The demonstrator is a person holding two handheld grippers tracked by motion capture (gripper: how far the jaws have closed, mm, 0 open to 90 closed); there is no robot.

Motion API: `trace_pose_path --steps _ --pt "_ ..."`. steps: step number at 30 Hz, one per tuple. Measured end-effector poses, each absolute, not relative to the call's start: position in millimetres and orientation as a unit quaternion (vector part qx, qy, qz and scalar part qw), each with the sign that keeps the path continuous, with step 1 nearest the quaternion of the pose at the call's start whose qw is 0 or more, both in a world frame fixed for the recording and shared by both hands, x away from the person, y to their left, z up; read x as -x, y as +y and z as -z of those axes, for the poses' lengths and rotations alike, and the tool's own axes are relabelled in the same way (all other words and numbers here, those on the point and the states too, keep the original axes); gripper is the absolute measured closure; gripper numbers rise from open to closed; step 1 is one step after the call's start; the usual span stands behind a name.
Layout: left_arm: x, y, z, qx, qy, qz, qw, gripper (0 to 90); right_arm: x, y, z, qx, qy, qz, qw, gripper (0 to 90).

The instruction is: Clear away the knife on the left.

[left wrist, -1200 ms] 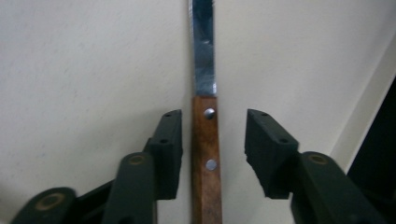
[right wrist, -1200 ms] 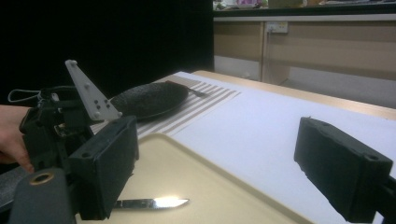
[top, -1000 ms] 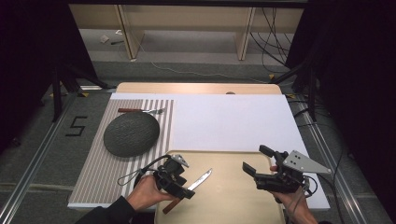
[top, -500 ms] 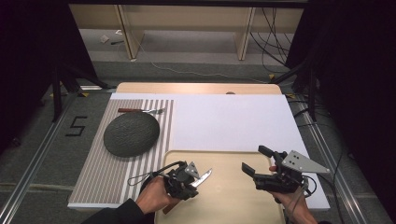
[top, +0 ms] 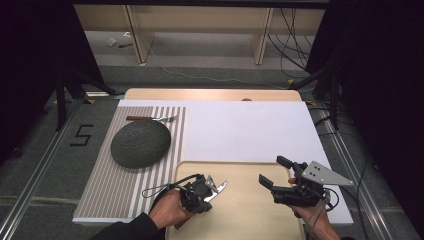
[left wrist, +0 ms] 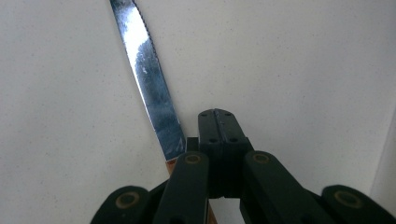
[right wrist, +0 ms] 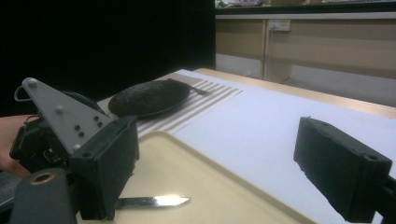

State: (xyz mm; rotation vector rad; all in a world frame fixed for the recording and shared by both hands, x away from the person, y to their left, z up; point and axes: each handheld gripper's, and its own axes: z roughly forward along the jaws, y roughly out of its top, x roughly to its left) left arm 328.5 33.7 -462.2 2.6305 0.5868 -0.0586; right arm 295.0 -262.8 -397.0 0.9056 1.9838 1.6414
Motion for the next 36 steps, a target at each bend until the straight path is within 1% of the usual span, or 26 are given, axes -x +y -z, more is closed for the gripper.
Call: trace_pose_path --steps 11,23,36 --pt "-333 30 462 -0.949 0.225 0.004 0.219 89.7 -295 -262 397 -0.324 0.712 -0.589 0.205 15.1" --pt "-337 42 459 -0.948 0.253 -0.019 0.193 89.6 -294 -263 396 -0.322 0.711 -0.590 0.205 15.2" --pt "-341 54 458 -0.944 0.275 -0.021 0.182 89.6 -293 -263 396 -0.321 0.712 -0.590 0.205 15.2"
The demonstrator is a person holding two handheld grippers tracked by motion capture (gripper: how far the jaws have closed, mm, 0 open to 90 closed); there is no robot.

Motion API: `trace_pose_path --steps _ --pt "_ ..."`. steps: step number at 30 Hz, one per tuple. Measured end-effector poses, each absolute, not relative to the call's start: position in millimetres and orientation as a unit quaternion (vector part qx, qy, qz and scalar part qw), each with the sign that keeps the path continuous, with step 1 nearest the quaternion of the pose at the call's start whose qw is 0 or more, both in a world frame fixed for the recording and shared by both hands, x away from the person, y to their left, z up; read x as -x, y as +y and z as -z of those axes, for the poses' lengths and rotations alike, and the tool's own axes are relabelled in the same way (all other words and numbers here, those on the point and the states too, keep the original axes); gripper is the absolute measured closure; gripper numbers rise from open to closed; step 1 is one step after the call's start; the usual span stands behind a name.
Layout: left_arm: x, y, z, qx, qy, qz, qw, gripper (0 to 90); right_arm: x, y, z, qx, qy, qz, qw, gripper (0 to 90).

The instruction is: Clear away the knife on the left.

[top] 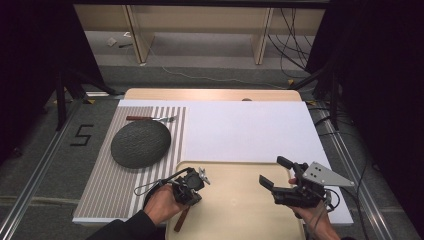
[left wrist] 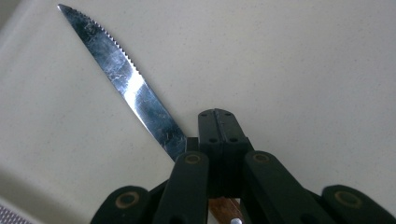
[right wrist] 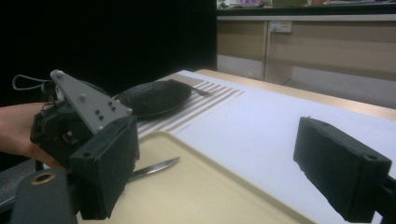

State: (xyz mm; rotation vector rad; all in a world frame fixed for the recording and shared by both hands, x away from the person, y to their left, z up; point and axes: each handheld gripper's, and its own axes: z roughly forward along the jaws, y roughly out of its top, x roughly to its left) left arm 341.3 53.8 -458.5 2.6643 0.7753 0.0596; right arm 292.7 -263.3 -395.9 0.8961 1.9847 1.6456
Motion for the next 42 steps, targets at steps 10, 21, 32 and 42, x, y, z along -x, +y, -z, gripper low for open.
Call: trace_pose_path --steps 10,21,32,42 --pt "-343 73 458 -0.940 0.296 -0.013 0.170 89.7 -292 -264 396 -0.320 0.711 -0.591 0.205 15.2" --pt "-344 91 458 -0.935 0.315 0.009 0.164 89.6 -292 -264 396 -0.321 0.711 -0.591 0.204 15.2" --pt "-345 93 458 -0.935 0.313 0.013 0.165 89.0 -292 -264 396 -0.322 0.711 -0.591 0.204 15.2" --pt "-345 96 456 -0.933 0.317 0.017 0.167 87.5 -293 -264 396 -0.321 0.711 -0.592 0.203 15.2"
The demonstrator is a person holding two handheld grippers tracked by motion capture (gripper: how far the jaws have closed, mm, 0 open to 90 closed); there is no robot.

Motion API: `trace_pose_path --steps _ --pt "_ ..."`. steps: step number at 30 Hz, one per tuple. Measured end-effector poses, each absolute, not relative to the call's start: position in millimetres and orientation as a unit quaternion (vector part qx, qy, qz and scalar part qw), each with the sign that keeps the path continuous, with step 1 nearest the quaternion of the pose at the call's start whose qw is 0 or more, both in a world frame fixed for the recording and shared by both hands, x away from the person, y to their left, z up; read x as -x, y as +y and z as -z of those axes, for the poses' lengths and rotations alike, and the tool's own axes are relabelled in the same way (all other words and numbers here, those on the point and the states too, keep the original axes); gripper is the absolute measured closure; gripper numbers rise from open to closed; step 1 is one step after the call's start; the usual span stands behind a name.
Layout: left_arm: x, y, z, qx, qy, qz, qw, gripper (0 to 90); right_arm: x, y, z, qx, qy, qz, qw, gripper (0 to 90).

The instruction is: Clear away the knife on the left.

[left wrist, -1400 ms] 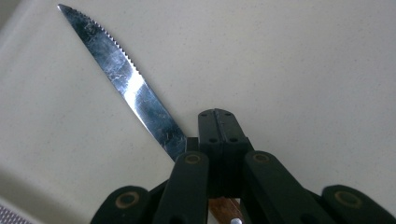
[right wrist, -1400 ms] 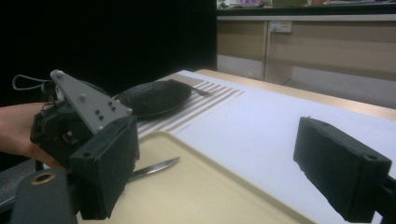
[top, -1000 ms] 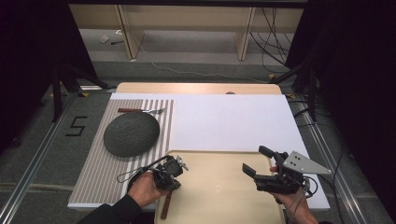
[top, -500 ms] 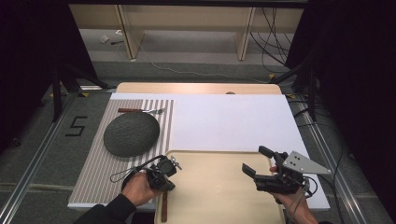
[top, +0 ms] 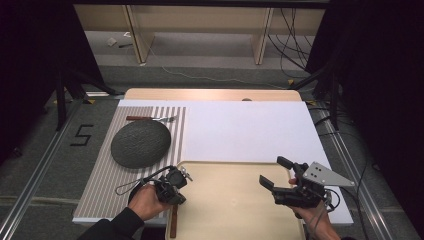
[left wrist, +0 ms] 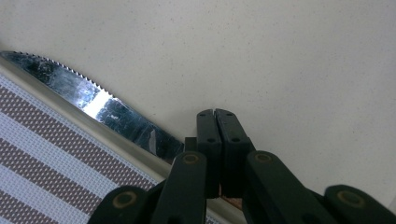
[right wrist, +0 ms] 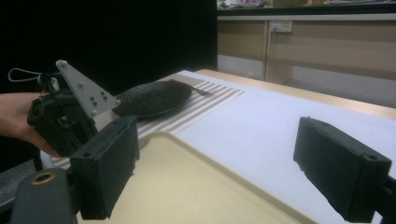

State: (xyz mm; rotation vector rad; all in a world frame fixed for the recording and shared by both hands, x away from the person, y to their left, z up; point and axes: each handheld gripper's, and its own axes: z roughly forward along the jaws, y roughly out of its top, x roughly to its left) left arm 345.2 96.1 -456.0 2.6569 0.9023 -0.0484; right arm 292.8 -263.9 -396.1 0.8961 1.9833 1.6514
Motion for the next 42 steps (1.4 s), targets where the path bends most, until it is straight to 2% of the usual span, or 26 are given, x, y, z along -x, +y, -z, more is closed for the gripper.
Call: trace_pose_path --steps 8,18,28,36,42 --pt "-346 97 452 -0.924 0.321 0.037 0.205 69.4 -293 -264 396 -0.322 0.711 -0.591 0.202 15.2" --pt "-344 96 445 -0.911 0.326 0.018 0.254 36.9 -293 -264 396 -0.321 0.711 -0.592 0.203 15.2" --pt "-342 99 434 -0.884 0.329 0.003 0.331 21.8 -292 -264 396 -0.321 0.711 -0.592 0.202 15.2" --pt "-339 106 420 -0.855 0.315 -0.010 0.412 15.9 -292 -264 396 -0.321 0.712 -0.591 0.202 15.2" --pt "-338 117 410 -0.819 0.316 -0.027 0.478 15.1 -292 -264 396 -0.320 0.711 -0.592 0.202 15.2"
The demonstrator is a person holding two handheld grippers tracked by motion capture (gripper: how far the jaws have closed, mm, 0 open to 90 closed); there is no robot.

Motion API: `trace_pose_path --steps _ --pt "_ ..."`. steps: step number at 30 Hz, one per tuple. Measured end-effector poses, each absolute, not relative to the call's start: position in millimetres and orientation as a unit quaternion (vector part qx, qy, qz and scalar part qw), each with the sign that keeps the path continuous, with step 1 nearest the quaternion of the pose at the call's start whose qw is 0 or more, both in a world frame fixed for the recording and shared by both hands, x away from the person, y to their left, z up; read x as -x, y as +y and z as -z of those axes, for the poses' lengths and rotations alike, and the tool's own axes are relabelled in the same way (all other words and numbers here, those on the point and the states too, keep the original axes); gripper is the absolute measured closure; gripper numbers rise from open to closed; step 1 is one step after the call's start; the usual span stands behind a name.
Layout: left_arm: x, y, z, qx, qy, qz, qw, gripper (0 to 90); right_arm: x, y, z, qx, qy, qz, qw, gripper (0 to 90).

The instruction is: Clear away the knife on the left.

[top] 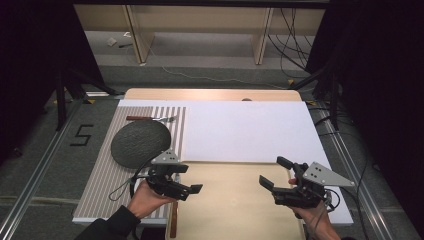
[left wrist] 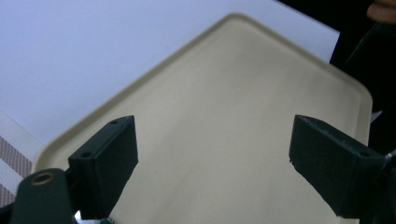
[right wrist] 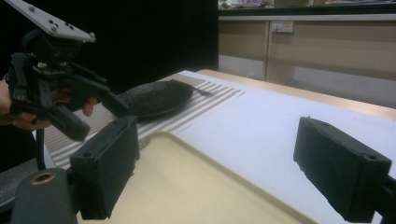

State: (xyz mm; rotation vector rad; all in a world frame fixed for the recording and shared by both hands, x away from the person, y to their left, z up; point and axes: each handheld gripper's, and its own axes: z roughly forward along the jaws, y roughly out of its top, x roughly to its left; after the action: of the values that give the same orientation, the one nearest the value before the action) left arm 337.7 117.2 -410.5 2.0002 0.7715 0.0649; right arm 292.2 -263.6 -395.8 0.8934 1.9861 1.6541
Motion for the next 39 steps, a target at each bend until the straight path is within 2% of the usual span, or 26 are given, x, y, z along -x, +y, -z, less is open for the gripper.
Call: trace_pose_path --steps 19,39 --pt "-330 143 399 -0.737 0.299 -0.096 0.599 14.7 -292 -263 396 -0.321 0.711 -0.592 0.201 15.2" --pt "-314 164 404 -0.718 0.292 -0.139 0.616 14.1 -292 -264 397 -0.323 0.711 -0.591 0.203 15.2"
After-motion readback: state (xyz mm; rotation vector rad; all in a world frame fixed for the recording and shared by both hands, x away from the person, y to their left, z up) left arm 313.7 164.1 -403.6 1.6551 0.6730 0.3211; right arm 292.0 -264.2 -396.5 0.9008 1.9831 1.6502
